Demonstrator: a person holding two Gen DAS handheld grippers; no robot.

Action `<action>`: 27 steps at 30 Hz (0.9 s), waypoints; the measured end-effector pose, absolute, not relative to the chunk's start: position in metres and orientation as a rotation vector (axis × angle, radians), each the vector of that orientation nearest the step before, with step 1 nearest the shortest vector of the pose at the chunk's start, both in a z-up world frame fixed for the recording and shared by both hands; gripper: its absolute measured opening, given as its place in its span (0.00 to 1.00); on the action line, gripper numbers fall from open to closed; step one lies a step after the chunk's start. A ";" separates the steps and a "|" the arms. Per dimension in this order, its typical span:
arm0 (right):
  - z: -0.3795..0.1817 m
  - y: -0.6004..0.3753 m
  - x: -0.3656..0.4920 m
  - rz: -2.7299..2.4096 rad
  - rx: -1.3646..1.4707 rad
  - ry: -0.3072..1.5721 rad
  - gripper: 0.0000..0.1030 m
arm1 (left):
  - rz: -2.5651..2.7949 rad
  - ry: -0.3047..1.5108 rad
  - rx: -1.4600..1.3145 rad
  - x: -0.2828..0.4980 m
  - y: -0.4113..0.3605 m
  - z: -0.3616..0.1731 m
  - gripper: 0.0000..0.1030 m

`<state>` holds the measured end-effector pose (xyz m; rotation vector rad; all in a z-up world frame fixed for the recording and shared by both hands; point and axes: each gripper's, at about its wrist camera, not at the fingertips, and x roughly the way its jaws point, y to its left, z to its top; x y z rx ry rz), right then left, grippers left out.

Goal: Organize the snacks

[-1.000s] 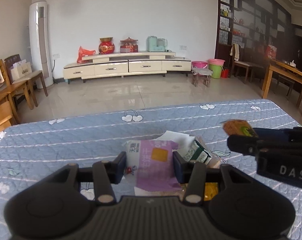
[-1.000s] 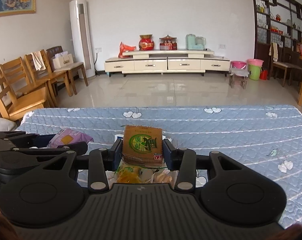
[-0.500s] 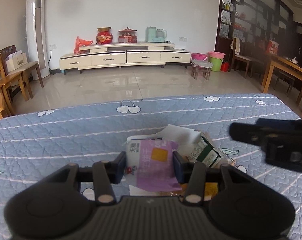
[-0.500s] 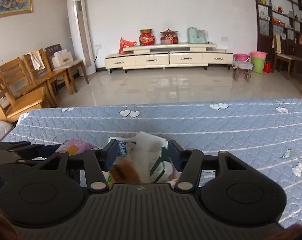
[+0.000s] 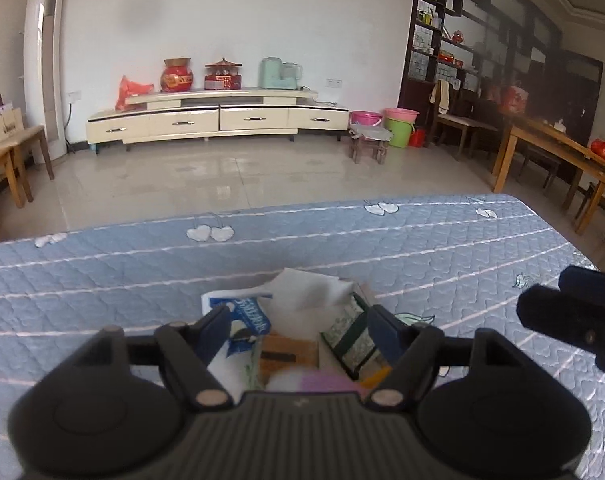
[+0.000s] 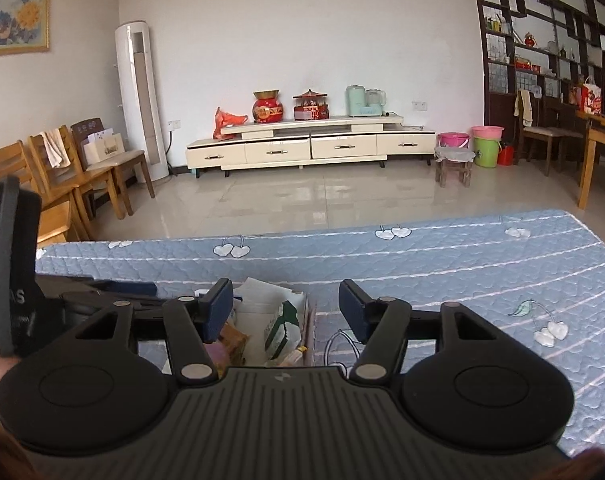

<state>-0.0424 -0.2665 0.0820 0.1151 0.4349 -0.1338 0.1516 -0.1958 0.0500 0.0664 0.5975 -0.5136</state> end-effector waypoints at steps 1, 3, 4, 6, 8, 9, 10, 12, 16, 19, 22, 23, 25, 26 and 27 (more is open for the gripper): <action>0.084 -0.267 -0.046 -0.131 0.122 0.435 0.74 | -0.508 0.595 0.068 0.147 -0.193 0.053 0.73; 0.088 -0.268 -0.054 -0.128 0.122 0.431 0.78 | -0.491 0.585 0.077 0.136 -0.187 0.060 0.74; 0.090 -0.265 -0.060 -0.127 0.118 0.432 0.83 | -0.480 0.581 0.079 0.130 -0.184 0.063 0.76; 0.094 -0.260 -0.070 -0.122 0.111 0.431 0.89 | -0.454 0.581 0.077 0.115 -0.176 0.069 0.82; 0.097 -0.252 -0.079 -0.123 0.098 0.431 1.00 | -0.431 0.573 0.079 0.098 -0.168 0.075 0.87; 0.098 -0.248 -0.086 -0.126 0.085 0.430 1.00 | -0.423 0.562 0.084 0.088 -0.164 0.077 0.87; 0.099 -0.244 -0.089 -0.128 0.074 0.430 1.00 | -0.412 0.555 0.088 0.077 -0.160 0.079 0.87; 0.101 -0.240 -0.103 -0.129 0.065 0.438 1.00 | -0.395 0.556 0.092 0.057 -0.151 0.080 0.93; 0.098 -0.232 -0.131 -0.126 0.068 0.463 1.00 | -0.355 0.559 0.106 0.018 -0.136 0.078 0.99; 0.095 -0.224 -0.148 -0.121 0.070 0.481 1.00 | -0.339 0.578 0.096 -0.005 -0.126 0.072 0.99; 0.089 -0.215 -0.164 -0.123 0.069 0.503 1.00 | -0.323 0.589 0.080 -0.025 -0.117 0.064 0.99; 0.087 -0.212 -0.169 -0.122 0.067 0.511 1.00 | -0.314 0.592 0.080 -0.030 -0.116 0.062 0.99; 0.086 -0.210 -0.169 -0.126 0.059 0.524 1.00 | -0.303 0.597 0.084 -0.039 -0.114 0.055 0.99; 0.083 -0.207 -0.172 -0.127 0.057 0.532 1.00 | -0.298 0.599 0.086 -0.044 -0.114 0.052 0.99; 0.080 -0.203 -0.178 -0.127 0.054 0.539 1.00 | -0.292 0.600 0.087 -0.048 -0.113 0.049 0.99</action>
